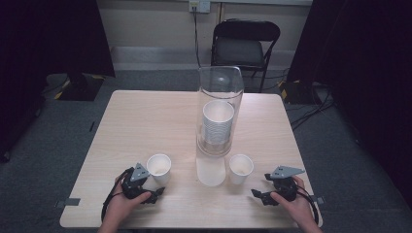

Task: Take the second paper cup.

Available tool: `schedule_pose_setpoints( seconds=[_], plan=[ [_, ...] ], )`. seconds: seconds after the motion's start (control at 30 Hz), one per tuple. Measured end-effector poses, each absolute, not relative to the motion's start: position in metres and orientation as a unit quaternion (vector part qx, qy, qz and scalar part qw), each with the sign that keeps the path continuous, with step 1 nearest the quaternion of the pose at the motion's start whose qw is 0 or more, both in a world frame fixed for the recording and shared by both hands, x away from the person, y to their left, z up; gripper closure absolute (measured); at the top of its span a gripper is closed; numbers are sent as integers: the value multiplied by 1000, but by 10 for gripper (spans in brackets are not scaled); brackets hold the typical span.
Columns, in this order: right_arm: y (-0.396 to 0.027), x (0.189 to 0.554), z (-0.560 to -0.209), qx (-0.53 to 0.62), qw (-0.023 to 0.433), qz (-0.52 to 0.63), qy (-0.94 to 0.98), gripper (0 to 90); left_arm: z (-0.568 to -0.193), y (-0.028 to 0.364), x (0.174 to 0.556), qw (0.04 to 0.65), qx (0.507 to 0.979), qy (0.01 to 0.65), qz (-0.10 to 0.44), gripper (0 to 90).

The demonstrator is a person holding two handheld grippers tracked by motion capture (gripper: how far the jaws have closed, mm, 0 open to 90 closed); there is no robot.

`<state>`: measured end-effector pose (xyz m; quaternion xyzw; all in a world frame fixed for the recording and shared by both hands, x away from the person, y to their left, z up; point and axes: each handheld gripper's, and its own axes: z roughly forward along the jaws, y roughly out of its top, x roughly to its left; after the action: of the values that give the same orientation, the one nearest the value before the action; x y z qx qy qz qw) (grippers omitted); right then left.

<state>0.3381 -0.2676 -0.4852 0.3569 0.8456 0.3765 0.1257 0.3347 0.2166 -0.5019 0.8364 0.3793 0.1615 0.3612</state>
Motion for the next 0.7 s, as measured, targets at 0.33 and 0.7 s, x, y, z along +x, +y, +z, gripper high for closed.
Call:
schedule_pose_setpoints(
  seconds=[0.33,0.7],
  plan=[
    [-288,330,-489,365,128,375,842,144,-502,217,335,360,837,378,162,77],
    [-307,324,-490,374,132,374,838,144,-502,217,335,361,837,379,161,76]
  ],
)
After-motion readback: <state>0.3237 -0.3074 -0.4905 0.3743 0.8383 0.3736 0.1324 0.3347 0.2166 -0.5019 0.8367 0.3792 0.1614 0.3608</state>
